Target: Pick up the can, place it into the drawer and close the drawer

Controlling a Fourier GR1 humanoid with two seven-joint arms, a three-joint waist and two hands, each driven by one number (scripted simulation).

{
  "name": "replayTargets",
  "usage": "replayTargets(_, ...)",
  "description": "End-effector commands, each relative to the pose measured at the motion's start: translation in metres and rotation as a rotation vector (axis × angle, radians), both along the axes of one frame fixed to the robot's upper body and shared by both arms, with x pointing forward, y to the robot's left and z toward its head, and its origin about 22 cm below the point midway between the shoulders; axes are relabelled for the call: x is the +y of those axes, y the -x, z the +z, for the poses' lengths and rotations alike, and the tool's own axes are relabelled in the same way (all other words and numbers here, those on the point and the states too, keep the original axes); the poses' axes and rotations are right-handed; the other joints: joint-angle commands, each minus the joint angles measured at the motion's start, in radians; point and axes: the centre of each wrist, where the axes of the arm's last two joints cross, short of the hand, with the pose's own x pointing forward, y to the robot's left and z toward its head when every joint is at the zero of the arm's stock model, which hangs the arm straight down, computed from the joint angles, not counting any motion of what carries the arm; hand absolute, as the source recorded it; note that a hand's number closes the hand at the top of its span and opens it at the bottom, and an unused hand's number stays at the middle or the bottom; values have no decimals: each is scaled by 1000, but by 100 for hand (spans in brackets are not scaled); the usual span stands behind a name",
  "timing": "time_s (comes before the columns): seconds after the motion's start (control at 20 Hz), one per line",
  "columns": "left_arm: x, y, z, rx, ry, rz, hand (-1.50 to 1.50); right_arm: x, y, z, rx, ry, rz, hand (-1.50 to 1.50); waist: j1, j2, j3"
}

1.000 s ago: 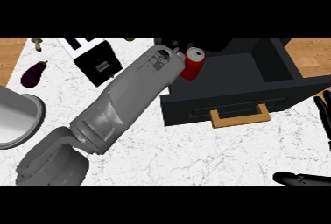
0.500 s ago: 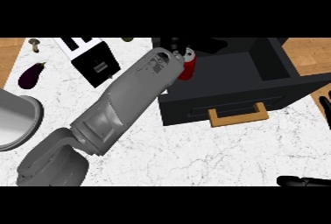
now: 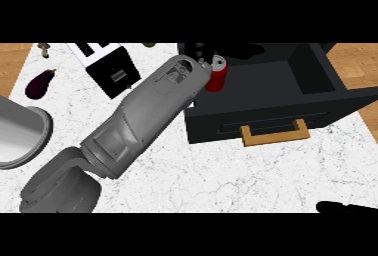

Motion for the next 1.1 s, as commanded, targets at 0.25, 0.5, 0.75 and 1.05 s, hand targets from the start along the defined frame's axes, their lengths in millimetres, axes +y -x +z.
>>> replayTargets(0.25,-10,4,18,-38,85,-11,-150,19,-14,11,-52,290,-33,-150,43,-6,-1)
replayTargets(0.5,-12,3,24,-62,64,-6,-150,22,-27,-8,-41,502,-85,-150,89,-17,-1)
replayTargets(0.75,-17,12,18,-30,88,-17,-150,50,-54,-20,-21,648,-102,-150,100,-20,-1)
replayTargets(1.05,-6,2,45,-46,86,10,-150,53,-71,-65,46,815,-169,-150,126,-29,-1)
